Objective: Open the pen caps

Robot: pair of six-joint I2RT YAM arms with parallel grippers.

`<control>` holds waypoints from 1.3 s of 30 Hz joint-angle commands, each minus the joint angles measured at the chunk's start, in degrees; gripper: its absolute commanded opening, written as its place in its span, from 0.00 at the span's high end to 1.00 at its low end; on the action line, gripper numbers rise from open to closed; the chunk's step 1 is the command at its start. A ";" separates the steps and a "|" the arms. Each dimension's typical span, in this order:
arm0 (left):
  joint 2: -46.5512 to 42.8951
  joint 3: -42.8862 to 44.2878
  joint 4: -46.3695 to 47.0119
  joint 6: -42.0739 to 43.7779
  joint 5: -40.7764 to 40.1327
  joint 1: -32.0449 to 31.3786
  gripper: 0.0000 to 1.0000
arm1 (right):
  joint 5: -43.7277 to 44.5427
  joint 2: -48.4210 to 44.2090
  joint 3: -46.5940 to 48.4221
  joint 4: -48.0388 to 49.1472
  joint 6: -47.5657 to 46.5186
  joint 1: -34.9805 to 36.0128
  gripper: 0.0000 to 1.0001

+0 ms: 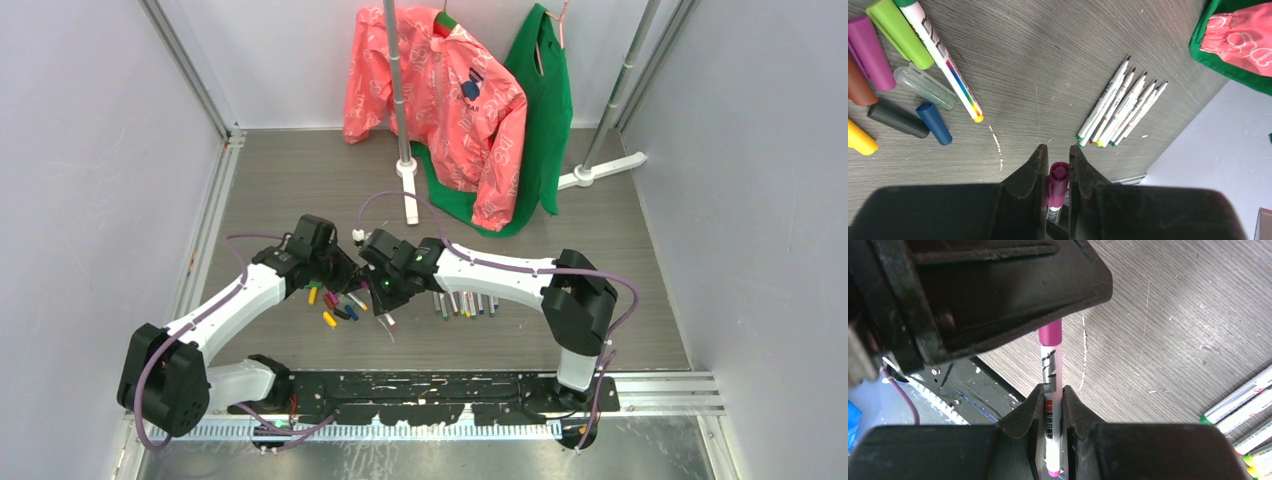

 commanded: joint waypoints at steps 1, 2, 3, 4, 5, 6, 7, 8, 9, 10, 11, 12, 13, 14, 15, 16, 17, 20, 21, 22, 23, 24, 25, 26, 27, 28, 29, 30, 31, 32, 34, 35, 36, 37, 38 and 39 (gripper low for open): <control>-0.90 -0.86 6.48 -6.08 4.46 2.41 1.00 | -1.95 -4.79 -1.92 2.61 -0.81 -0.54 0.99; -0.88 -1.27 7.48 -6.82 4.82 2.98 1.00 | -2.21 -5.20 -2.41 2.42 -1.10 -0.61 0.99; -0.92 -1.45 8.19 -7.44 5.09 3.36 1.00 | -2.33 -5.77 -2.89 2.16 -1.34 -0.62 0.99; -0.87 -1.48 8.70 -7.84 5.22 3.67 1.00 | -2.30 -6.30 -3.42 1.90 -1.60 -0.67 0.99; -0.80 -1.33 8.88 -8.04 5.25 3.94 1.00 | -2.12 -6.79 -3.95 1.51 -1.83 -0.71 0.99; -0.64 -1.04 8.94 -8.12 5.25 4.21 1.00 | -2.05 -7.45 -4.41 1.19 -1.90 -0.86 0.99; -0.54 -0.78 8.89 -8.24 5.32 4.51 1.00 | -2.00 -7.85 -4.92 1.10 -2.02 -1.02 0.99; -0.37 -0.63 9.02 -8.37 5.38 4.74 1.00 | -1.99 -8.32 -5.48 1.03 -2.10 -1.16 0.99; -0.27 -0.53 9.31 -8.57 5.46 4.96 1.00 | -2.06 -8.62 -5.98 0.93 -2.27 -1.24 0.99; -0.18 -0.51 9.73 -8.76 5.62 5.10 1.00 | -2.03 -8.90 -6.28 0.77 -2.41 -1.34 0.99; -0.04 -0.51 10.16 -9.02 5.75 5.28 1.00 | -1.95 -9.12 -6.62 0.64 -2.56 -1.41 0.99; 0.06 -0.51 10.49 -9.27 5.85 5.41 1.00 | -1.80 -9.29 -6.83 0.40 -2.68 -1.50 0.99; 0.19 -0.60 10.92 -9.33 5.99 5.51 1.00 | -1.59 -9.43 -7.02 0.22 -2.90 -1.45 0.99; 0.34 -0.60 11.21 -9.44 5.99 5.59 1.00 | -1.39 -9.52 -7.19 0.03 -3.00 -1.55 0.99; 0.44 -0.67 11.35 -9.49 6.16 5.73 1.00 | -1.15 -9.61 -7.45 -0.14 -3.15 -1.54 0.99; 0.55 -0.69 11.43 -9.58 6.21 5.90 1.00 | -0.91 -9.80 -7.65 -0.20 -3.26 -1.55 0.99; 0.58 -0.83 11.64 -9.74 6.22 6.08 1.00 | -0.67 -9.89 -7.84 -0.29 -3.40 -1.59 0.99; 0.61 -1.48 12.76 -10.67 6.37 6.53 1.00 | 0.13 -9.84 -8.18 -0.65 -3.79 -1.61 0.99; 0.54 -1.70 13.24 -11.09 6.51 6.59 1.00 | 0.26 -9.85 -8.28 -0.73 -3.94 -1.61 0.99; 0.49 -1.86 13.62 -11.52 6.52 6.71 1.00 | 0.34 -9.76 -8.39 -0.69 -4.03 -1.64 0.99; 0.50 -1.91 13.79 -11.69 6.44 6.75 1.00 | 0.38 -9.73 -8.51 -0.59 -4.06 -1.62 0.99; 0.41 -1.92 13.99 -11.84 6.29 6.75 1.00 | 0.38 -9.74 -8.63 -0.44 -4.06 -1.61 0.99; 0.25 -1.92 14.22 -11.91 6.06 6.83 1.00 | 0.32 -9.80 -8.76 -0.13 -4.06 -1.62 0.99; 0.06 -1.96 14.43 -11.97 5.90 6.88 1.00 | 0.35 -10.00 -8.89 0.10 -4.06 -1.64 0.99; -0.22 -2.07 14.70 -12.05 5.71 6.99 1.00 | 0.30 -10.15 -9.09 0.28 -4.05 -1.62 0.99; -0.42 -2.21 14.91 -12.17 5.69 7.20 1.00 | 0.19 -10.27 -9.24 0.51 -4.11 -1.66 0.99; -0.69 -2.38 15.18 -12.29 5.73 7.46 1.00 | -0.02 -10.33 -9.41 0.69 -4.09 -1.79 0.99; -0.88 -2.69 15.61 -12.46 5.84 7.77 1.00 | -0.17 -10.40 -9.66 0.94 -4.00 -1.88 0.99; -1.24 -3.04 16.18 -12.78 5.93 8.03 1.00 | -0.41 -10.49 -10.07 1.26 -3.91 -1.86 0.99; -1.54 -3.44 16.68 -13.10 6.22 8.36 1.00 | -0.68 -10.71 -10.42 1.67 -3.77 -1.90 0.99; -2.06 -4.20 17.56 -13.61 6.89 9.39 1.00 | -0.99 -11.15 -11.37 2.68 -3.42 -1.94 0.99; -2.29 -4.54 17.78 -13.74 7.32 9.98 1.00 | -1.06 -11.40 -11.74 3.05 -3.30 -2.00 0.99; -2.59 -4.82 17.78 -13.78 7.66 10.62 1.00 | -1.11 -11.70 -12.17 3.34 -3.32 -1.95 0.99; -2.76 -5.04 17.80 -13.81 7.91 11.16 1.00 | -1.07 -11.89 -12.57 3.51 -3.15 -1.94 0.99; -3.11 -5.35 17.81 -13.76 8.15 11.93 1.00 | -1.05 -12.12 -12.98 3.58 -3.18 -1.99 0.99; -3.31 -5.49 17.80 -13.79 8.35 12.41 1.00 | -0.91 -12.30 -13.30 3.69 -3.18 -1.95 0.99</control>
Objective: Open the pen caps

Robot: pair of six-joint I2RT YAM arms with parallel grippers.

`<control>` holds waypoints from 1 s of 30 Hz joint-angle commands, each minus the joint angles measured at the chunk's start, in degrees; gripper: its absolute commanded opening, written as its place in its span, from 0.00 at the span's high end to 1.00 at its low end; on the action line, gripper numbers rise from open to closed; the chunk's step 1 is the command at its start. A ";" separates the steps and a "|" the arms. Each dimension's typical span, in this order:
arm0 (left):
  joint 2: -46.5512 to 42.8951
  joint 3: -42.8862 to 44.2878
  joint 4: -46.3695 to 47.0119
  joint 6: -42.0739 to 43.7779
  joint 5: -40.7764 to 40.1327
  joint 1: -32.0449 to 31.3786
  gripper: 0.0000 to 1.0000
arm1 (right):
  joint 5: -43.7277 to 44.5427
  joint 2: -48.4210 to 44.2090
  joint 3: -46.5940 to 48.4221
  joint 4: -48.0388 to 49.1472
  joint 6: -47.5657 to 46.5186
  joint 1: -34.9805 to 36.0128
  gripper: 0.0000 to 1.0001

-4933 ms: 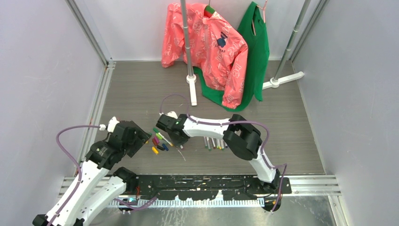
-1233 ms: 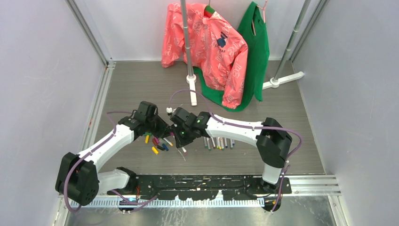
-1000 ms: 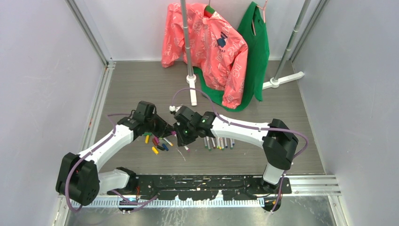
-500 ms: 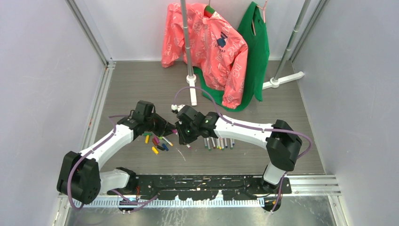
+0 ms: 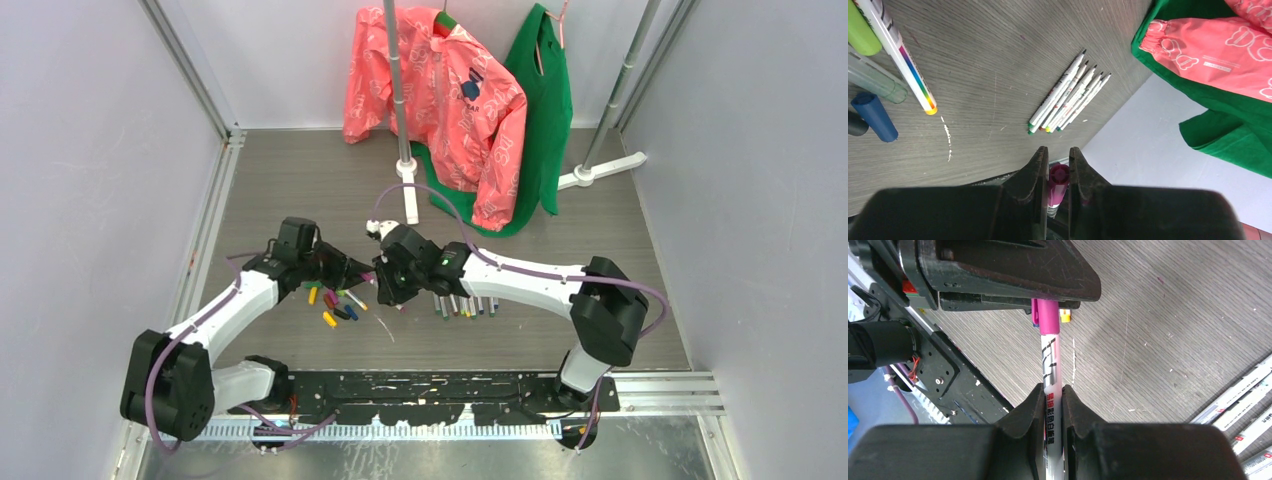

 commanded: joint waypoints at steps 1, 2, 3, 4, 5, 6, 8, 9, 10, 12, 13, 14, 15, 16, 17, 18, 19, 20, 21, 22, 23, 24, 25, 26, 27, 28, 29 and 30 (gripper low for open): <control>-2.48 0.02 7.31 -3.43 -4.15 5.19 1.00 | -1.05 -3.88 -3.07 -7.95 1.08 0.26 0.99; -2.64 -0.11 7.31 -3.42 -3.93 5.72 1.00 | -0.90 -4.05 -3.43 -7.85 1.07 0.21 0.99; -2.66 -0.12 7.33 -3.33 -3.69 6.10 1.00 | -0.79 -4.30 -3.76 -7.76 1.14 0.21 0.99; -2.62 -0.11 7.18 -3.14 -3.55 6.61 1.00 | -0.65 -4.53 -4.00 -7.71 1.13 0.18 0.99; -2.64 -0.12 7.04 -3.00 -3.25 7.07 1.00 | -0.49 -4.82 -4.26 -7.75 1.14 0.18 0.99; -2.68 -0.19 7.15 -3.10 -3.04 7.52 1.00 | -0.37 -5.26 -4.51 -7.72 1.14 0.12 0.99; -2.73 -0.30 7.49 -3.30 -2.61 8.15 1.00 | -0.11 -5.75 -4.91 -7.73 1.14 0.10 0.99; -2.71 -0.32 7.66 -3.38 -2.45 8.31 1.00 | -0.06 -5.92 -5.01 -7.63 1.10 0.08 0.99; -2.54 -0.38 7.87 -3.47 -2.19 8.49 1.00 | 0.01 -6.04 -5.03 -7.62 1.08 0.03 0.99; -2.39 -0.39 8.26 -3.67 -1.74 8.76 1.00 | 0.10 -6.13 -4.99 -7.75 0.95 -0.03 0.99; -2.41 -0.31 8.26 -3.67 -1.61 8.93 1.00 | 0.15 -6.10 -4.95 -7.87 0.89 -0.06 0.99; -2.48 -0.30 8.26 -3.67 -1.52 9.15 1.00 | 0.27 -6.02 -4.90 -7.98 0.76 -0.01 0.99; -2.49 -0.30 8.26 -3.72 -1.32 9.41 1.00 | 0.43 -6.01 -4.87 -7.97 0.71 0.00 0.99; -2.49 -0.30 8.35 -3.68 -1.10 9.73 1.00 | 0.52 -6.05 -4.86 -7.99 0.70 0.00 0.99; -2.57 -0.31 8.32 -3.65 -0.88 10.09 1.00 | 0.68 -6.12 -4.78 -7.97 0.59 0.00 0.99; -2.68 -0.30 8.34 -3.51 -0.67 10.37 1.00 | 0.84 -6.13 -4.73 -8.08 0.57 -0.04 0.99; -2.68 -0.26 8.11 -3.24 -0.53 10.68 1.00 | 1.00 -6.12 -4.61 -8.18 0.49 -0.01 0.99; -2.79 0.00 7.53 -2.83 -0.46 10.96 1.00 | 1.45 -6.21 -4.40 -8.50 0.38 -0.08 0.99; -2.83 0.58 6.35 -1.79 -0.69 11.04 1.00 | 2.12 -6.23 -4.18 -8.88 0.29 -0.24 0.99; -2.79 1.66 4.15 -0.29 -1.28 11.07 1.00 | 3.23 -6.25 -3.95 -9.50 0.27 -0.38 0.99; -2.70 2.95 1.29 1.91 -2.03 11.08 1.00 | 5.98 -6.29 -3.79 -10.19 0.39 -0.82 0.99; -2.55 4.50 -2.31 4.32 -3.17 11.08 1.00 | 7.88 -6.37 -3.73 -10.90 0.58 -1.48 0.99; -2.27 5.70 -5.48 6.40 -4.20 11.06 1.00 | 9.33 -6.55 -3.80 -11.40 0.88 -2.16 0.99; -2.00 6.64 -7.91 8.40 -5.01 11.08 1.00 | 10.61 -6.66 -3.95 -11.86 1.21 -3.12 0.99; -1.79 7.25 -9.74 10.06 -5.90 11.08 1.00 | 11.52 -6.86 -4.16 -12.30 1.68 -4.07 0.99; -1.59 7.48 -11.01 11.36 -6.53 11.08 1.00 | 12.55 -7.07 -4.46 -12.58 2.08 -5.19 0.99; -1.30 7.59 -12.37 12.45 -7.23 11.08 1.00 | 13.62 -7.36 -4.77 -12.81 2.37 -6.30 0.99; -1.03 7.72 -13.84 13.32 -8.04 11.08 1.00 | 14.64 -7.52 -4.91 -13.13 2.53 -7.32 0.99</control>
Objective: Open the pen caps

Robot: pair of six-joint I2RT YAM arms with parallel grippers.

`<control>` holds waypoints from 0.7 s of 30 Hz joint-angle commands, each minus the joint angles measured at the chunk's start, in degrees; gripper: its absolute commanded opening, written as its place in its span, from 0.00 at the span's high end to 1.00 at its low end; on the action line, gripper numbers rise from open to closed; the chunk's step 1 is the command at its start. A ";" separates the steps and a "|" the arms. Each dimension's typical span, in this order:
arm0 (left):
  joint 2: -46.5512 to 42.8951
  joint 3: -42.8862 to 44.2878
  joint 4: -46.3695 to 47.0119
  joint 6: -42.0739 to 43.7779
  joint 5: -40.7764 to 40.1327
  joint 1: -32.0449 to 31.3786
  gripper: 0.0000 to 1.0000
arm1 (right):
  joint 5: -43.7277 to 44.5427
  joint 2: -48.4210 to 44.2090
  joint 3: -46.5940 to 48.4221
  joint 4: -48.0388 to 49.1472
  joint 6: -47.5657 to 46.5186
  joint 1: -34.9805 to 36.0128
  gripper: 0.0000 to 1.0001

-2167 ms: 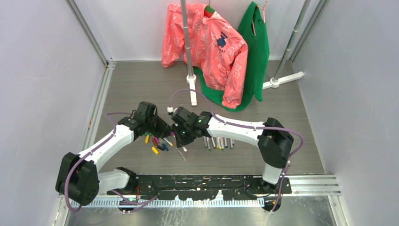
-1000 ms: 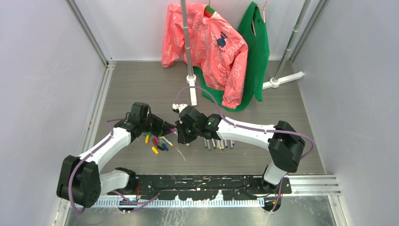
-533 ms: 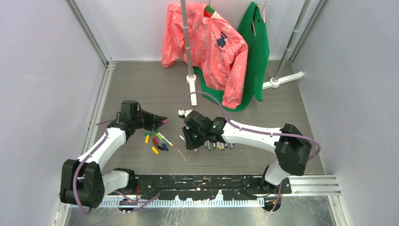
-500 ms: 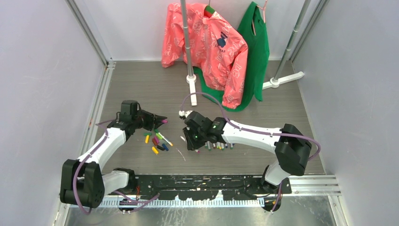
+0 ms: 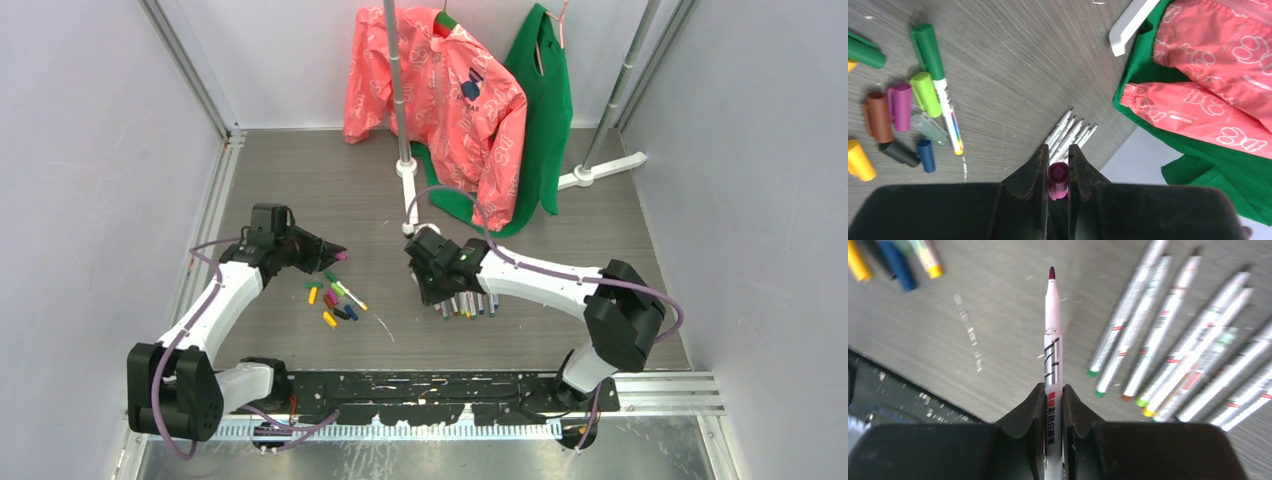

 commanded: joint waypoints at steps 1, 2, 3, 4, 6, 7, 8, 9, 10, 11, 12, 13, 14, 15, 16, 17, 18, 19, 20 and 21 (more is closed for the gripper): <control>0.38 2.82 -9.82 8.66 -4.69 0.37 1.00 | 8.23 -3.13 0.40 -2.07 1.72 -4.58 0.99; 0.72 2.99 -11.24 9.72 -5.48 0.37 1.00 | 9.13 -3.01 0.39 -2.50 1.57 -5.44 0.99; 1.15 3.16 -12.52 10.64 -6.56 0.39 1.00 | 9.91 -2.58 0.47 -3.21 1.25 -6.30 0.99; 1.54 3.34 -13.77 11.52 -7.31 0.39 1.00 | 10.63 -2.15 0.55 -3.66 0.91 -7.05 0.98; 2.30 3.31 -15.48 12.81 -8.21 0.31 1.00 | 11.69 -1.30 0.69 -4.16 0.36 -8.32 0.96; 2.63 3.15 -16.07 13.30 -8.67 0.28 1.00 | 11.99 -0.89 0.63 -4.19 0.20 -8.92 0.94; 3.11 3.07 -16.67 13.64 -9.15 0.30 1.00 | 12.33 -0.54 0.54 -4.22 0.12 -9.36 0.93; 3.37 2.96 -17.32 14.11 -9.67 0.30 1.00 | 12.55 -0.27 0.52 -4.23 0.10 -9.89 0.92; 3.65 2.87 -17.92 14.40 -10.11 0.24 1.00 | 12.79 0.02 0.40 -4.23 0.09 -10.47 0.92; 3.91 2.78 -18.26 14.82 -10.48 0.22 1.00 | 13.07 0.29 0.24 -4.14 0.02 -10.88 0.92; 4.21 2.69 -18.63 15.11 -10.91 0.22 1.00 | 13.22 0.59 0.05 -4.11 0.01 -11.23 0.91; 4.37 2.67 -18.92 15.37 -11.29 0.22 1.00 | 13.37 0.81 -0.08 -4.06 0.00 -11.69 0.90; 4.56 2.67 -19.18 15.64 -11.63 0.20 1.00 | 13.37 1.12 -0.22 -4.01 -0.03 -12.04 0.90; 4.75 2.67 -19.47 15.93 -12.05 0.21 0.99 | 13.39 1.41 -0.33 -4.02 0.00 -12.32 0.90; 4.99 2.71 -19.74 16.17 -12.39 0.22 0.99 | 13.43 1.75 -0.44 -3.96 0.05 -12.62 0.89; 5.11 2.71 -19.94 16.43 -12.74 0.22 0.98 | 13.51 2.14 -0.45 -4.03 0.09 -12.81 0.89; 5.31 2.68 -20.12 16.75 -12.98 0.22 0.98 | 13.60 2.50 -0.49 -4.05 0.16 -12.97 0.89; 5.64 2.63 -20.19 16.93 -13.13 0.22 0.98 | 13.81 2.88 -0.53 -4.12 0.24 -13.17 0.89; 5.80 2.54 -20.21 17.11 -13.29 0.22 0.97 | 13.93 3.24 -0.60 -4.15 0.33 -13.30 0.89; 6.09 2.46 -20.22 17.21 -13.41 0.22 0.97 | 14.11 3.59 -0.67 -4.15 0.42 -13.39 0.89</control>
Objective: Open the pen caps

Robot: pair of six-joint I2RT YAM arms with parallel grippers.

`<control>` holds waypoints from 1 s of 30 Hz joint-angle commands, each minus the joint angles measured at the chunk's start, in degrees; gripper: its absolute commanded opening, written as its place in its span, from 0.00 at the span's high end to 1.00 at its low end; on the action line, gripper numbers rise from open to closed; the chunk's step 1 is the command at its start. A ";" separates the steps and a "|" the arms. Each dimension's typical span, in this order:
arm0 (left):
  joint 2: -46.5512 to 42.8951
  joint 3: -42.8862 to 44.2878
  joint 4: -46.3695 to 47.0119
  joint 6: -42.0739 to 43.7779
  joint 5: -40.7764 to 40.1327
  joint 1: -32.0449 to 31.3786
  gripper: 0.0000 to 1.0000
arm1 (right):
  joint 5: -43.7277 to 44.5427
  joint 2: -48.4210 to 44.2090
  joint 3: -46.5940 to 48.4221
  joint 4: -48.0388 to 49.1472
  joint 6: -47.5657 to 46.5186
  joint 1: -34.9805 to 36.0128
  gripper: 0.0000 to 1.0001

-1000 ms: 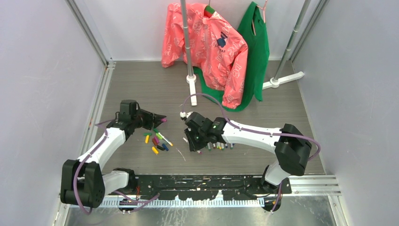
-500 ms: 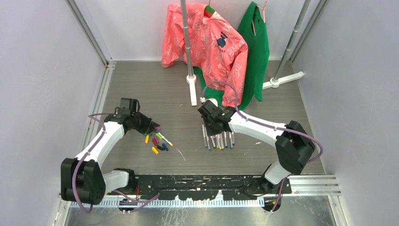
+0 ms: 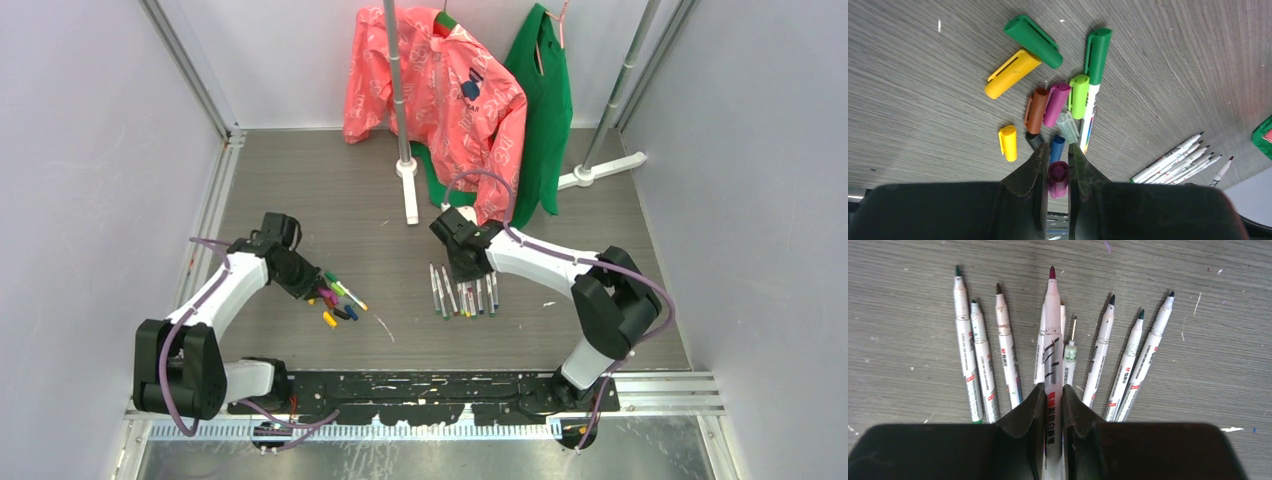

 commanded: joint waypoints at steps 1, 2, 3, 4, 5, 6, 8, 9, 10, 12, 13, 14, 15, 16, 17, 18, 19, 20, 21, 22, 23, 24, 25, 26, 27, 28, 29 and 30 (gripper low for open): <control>1.03 0.99 -1.42 2.24 -2.17 0.22 0.96 | 2.41 1.04 -0.12 0.14 -0.02 -0.65 0.88; 1.25 0.87 -1.46 2.34 -2.21 0.17 0.95 | 2.56 1.22 -0.23 0.16 0.06 -0.80 0.88; 1.57 0.79 -1.54 2.39 -2.21 0.21 0.94 | 2.64 1.35 -0.37 0.29 0.12 -0.95 0.87; 1.85 0.70 -1.51 2.51 -2.33 0.22 0.94 | 2.65 1.57 -0.54 0.38 0.17 -1.18 0.87; 2.00 0.68 -1.52 2.63 -2.44 0.22 0.93 | 2.65 1.71 -0.67 0.47 0.21 -1.33 0.87; 2.21 0.68 -1.62 2.73 -2.52 0.22 0.92 | 2.79 1.86 -0.76 0.45 0.28 -1.53 0.86; 2.57 0.60 -1.54 3.02 -2.48 0.21 0.91 | 2.86 2.36 -0.89 0.38 0.40 -1.71 0.85; 2.76 0.59 -1.56 3.01 -2.48 0.22 0.90 | 2.86 2.67 -0.99 0.36 0.49 -1.81 0.84; 2.92 0.52 -1.56 3.07 -2.52 0.22 0.89 | 2.84 2.92 -1.01 0.40 0.58 -1.81 0.83; 3.32 0.44 -1.40 3.10 -2.48 0.22 0.88 | 2.75 3.17 -1.13 0.58 0.69 -1.94 0.81; 3.59 0.42 -1.37 3.17 -2.47 0.20 0.87 | 2.74 3.33 -1.21 0.58 0.73 -1.96 0.80; 3.75 0.41 -1.34 3.23 -2.40 0.21 0.86 | 2.67 3.51 -1.22 0.58 0.77 -2.02 0.80; 3.90 0.35 -1.23 3.19 -2.25 0.22 0.85 | 2.68 3.64 -1.29 0.51 0.78 -2.06 0.79; 4.04 0.33 -1.15 3.18 -2.18 0.24 0.84 | 2.68 3.73 -1.35 0.46 0.78 -2.12 0.78; 4.18 0.33 -1.11 3.18 -2.18 0.22 0.83 | 2.73 3.86 -1.50 0.57 0.88 -2.21 0.77; 4.34 0.25 -1.12 3.18 -2.08 0.17 0.83 | 2.69 3.84 -1.65 0.62 0.87 -2.30 0.77; 4.41 0.24 -1.04 3.18 -1.98 0.17 0.82 | 2.69 3.86 -1.75 0.66 0.92 -2.29 0.76; 4.52 0.24 -1.03 3.20 -1.97 0.21 0.81 | 2.61 3.84 -1.77 0.67 0.95 -2.32 0.76; 4.61 0.24 -1.03 3.21 -1.91 0.21 0.80 | 2.59 3.84 -1.75 0.65 0.95 -2.34 0.75; 4.63 0.24 -1.03 3.19 -1.87 0.22 0.79 | 2.60 3.80 -1.76 0.60 0.95 -2.36 0.74; 4.61 0.24 -1.02 3.12 -1.80 0.22 0.78 | 2.59 3.76 -1.84 0.58 0.95 -2.41 0.74; 4.57 0.24 -1.02 3.10 -1.78 0.22 0.77 | 2.61 3.73 -1.84 0.58 0.96 -2.49 0.73; 4.58 0.24 -1.09 3.10 -1.80 0.22 0.75 | 2.67 3.74 -1.84 0.58 1.03 -2.44 0.73; 4.57 0.25 -1.13 3.10 -1.78 0.22 0.75 | 2.67 3.68 -1.84 0.58 1.04 -2.46 0.73; 4.58 0.28 -1.19 3.10 -1.72 0.19 0.74 | 2.66 3.60 -1.84 0.52 1.04 -2.53 0.73; 4.54 0.32 -1.32 3.10 -1.72 0.21 0.72 | 2.74 3.59 -1.84 0.43 1.04 -2.56 0.72; 4.51 0.33 -1.37 3.08 -1.70 0.22 0.72 | 2.79 3.57 -1.84 0.41 1.05 -2.53 0.72; 4.50 0.33 -1.40 3.06 -1.69 0.22 0.72 | 2.80 3.51 -1.84 0.33 1.00 -2.53 0.72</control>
